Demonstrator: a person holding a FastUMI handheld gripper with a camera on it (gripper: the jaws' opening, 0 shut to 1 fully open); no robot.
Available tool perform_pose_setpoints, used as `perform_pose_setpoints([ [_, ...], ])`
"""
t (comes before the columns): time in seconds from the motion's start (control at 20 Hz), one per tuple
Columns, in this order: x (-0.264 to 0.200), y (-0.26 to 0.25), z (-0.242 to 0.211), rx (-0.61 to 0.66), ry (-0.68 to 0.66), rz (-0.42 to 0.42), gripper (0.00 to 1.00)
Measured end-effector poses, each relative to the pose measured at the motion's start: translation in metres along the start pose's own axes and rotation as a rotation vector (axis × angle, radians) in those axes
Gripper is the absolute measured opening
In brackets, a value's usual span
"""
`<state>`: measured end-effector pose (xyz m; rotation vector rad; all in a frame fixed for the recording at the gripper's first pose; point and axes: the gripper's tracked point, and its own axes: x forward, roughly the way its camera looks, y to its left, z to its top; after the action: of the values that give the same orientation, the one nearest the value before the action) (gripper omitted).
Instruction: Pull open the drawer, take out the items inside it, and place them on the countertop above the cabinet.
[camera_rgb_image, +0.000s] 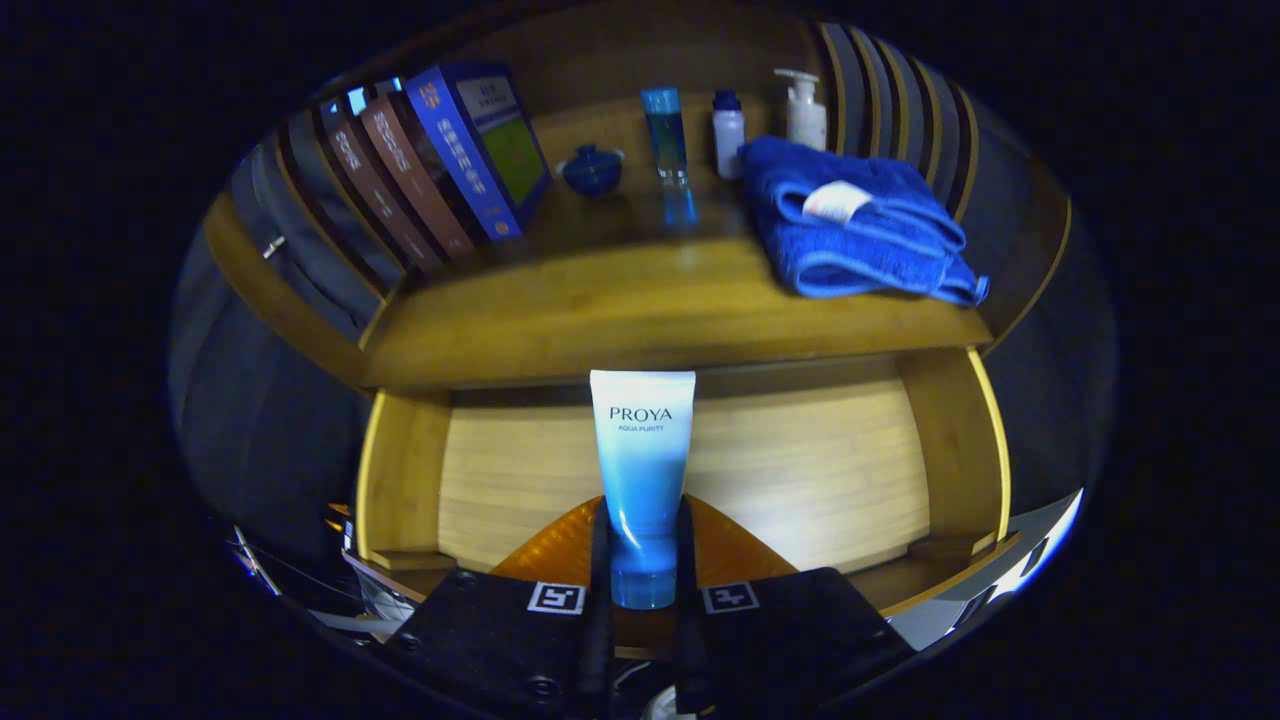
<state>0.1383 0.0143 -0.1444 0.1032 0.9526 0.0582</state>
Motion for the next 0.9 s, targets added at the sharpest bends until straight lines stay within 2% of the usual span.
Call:
perform_pose_setpoints([
  [0.25,0.005,0.014,0.073,-0.034,-0.084,0.001,0.28],
  [0.6,0.064,0.007,0.145,-0.046,-0.043,-0.051,0.28],
  [0.75,0.085,0.001,0.16,-0.045,-0.013,-0.075,0.28],
  [0.9,0.102,0.003,0.157,-0.052,0.027,-0.077,0.28],
])
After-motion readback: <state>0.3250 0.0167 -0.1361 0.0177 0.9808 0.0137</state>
